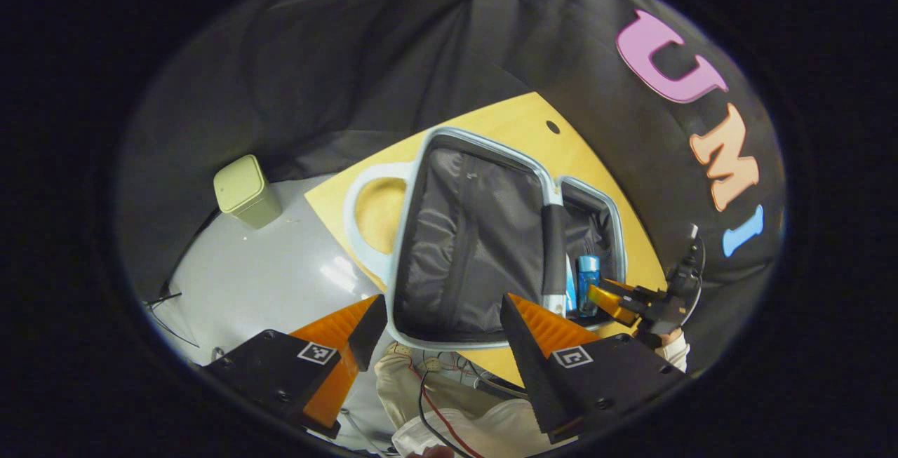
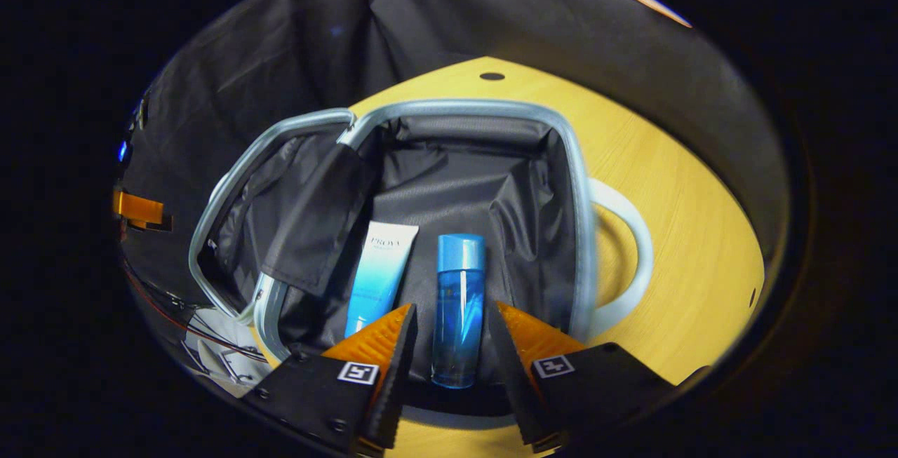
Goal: First open the suitcase, pack the skin care products into it, and then close the suitcase.
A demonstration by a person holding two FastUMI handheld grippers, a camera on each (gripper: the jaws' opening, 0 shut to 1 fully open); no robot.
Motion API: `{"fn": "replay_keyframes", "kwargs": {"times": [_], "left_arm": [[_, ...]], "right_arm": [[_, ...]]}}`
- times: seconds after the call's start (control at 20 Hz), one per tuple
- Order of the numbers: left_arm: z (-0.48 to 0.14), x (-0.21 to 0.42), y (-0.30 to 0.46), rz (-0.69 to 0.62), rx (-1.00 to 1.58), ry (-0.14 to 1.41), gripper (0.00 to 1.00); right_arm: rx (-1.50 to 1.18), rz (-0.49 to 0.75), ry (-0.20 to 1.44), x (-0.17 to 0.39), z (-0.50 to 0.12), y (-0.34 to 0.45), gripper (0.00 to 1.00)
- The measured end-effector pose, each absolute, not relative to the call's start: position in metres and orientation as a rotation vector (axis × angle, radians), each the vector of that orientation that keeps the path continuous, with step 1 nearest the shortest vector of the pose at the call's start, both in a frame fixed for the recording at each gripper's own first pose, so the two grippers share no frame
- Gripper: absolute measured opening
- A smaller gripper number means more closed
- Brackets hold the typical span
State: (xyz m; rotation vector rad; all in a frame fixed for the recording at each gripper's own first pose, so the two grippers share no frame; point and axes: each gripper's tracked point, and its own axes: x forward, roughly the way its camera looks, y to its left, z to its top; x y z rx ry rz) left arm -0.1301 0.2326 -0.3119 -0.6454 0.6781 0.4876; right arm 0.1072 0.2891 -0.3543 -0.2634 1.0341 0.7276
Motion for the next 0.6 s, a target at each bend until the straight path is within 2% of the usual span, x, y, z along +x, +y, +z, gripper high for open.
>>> {"fn": "replay_keyframes", "kwargs": {"times": [0.05,0.1,0.15,0.2,0.3,0.6], "left_arm": [[-0.315,-0.132,0.248,0.505,-0.652,0.673,0.95],[-0.32,-0.132,0.267,0.52,-0.654,0.671,0.95],[-0.325,-0.132,0.283,0.537,-0.656,0.672,0.95],[-0.332,-0.127,0.297,0.546,-0.657,0.672,0.95],[-0.346,-0.124,0.329,0.561,-0.668,0.673,0.95],[-0.371,-0.113,0.382,0.548,-0.719,0.684,0.95]], "right_arm": [[-0.255,0.734,1.019,0.107,-0.348,0.289,0.7],[-0.252,0.742,0.993,0.106,-0.339,0.287,0.7],[-0.251,0.748,0.96,0.107,-0.329,0.286,0.78],[-0.25,0.746,0.924,0.108,-0.32,0.284,0.81],[-0.228,0.733,0.866,0.108,-0.299,0.277,1.0],[-0.151,0.567,0.765,0.108,-0.242,0.217,1.0]]}}
